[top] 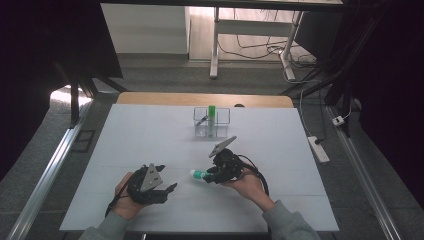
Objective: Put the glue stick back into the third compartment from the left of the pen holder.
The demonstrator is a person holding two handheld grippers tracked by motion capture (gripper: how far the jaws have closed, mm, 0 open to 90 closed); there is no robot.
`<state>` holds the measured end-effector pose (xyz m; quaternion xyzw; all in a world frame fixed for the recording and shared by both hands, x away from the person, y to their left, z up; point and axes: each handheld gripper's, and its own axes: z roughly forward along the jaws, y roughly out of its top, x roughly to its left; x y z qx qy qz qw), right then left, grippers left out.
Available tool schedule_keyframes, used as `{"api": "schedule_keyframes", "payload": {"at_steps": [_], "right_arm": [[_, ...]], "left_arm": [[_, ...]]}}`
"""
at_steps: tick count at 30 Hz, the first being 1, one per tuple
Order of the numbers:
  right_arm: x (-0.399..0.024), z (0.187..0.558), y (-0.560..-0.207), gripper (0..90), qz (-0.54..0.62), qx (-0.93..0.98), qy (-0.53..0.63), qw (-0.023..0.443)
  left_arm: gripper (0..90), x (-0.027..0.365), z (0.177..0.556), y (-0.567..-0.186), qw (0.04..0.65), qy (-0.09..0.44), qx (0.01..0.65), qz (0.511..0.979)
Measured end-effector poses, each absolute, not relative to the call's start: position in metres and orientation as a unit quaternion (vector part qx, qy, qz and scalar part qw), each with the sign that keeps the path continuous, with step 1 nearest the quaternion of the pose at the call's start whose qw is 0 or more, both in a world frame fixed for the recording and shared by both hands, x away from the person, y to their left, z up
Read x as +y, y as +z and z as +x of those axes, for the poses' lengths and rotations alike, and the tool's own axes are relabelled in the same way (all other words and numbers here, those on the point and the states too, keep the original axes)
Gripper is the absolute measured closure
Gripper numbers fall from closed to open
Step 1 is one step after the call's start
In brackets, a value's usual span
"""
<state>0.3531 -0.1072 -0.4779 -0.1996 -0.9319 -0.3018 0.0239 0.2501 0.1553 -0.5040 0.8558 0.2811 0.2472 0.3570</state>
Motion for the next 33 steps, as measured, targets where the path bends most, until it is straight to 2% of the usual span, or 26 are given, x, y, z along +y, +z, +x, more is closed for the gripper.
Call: {"api": "schedule_keyframes", "payload": {"at_steps": [33], "right_arm": [[-0.084,0.342,-0.476,64.7,-0.17,-0.923,-0.335,0.081]], "left_arm": [[29.1,0.115,0.251,-0.508,0.316,0.261,0.223,0.885]]}}
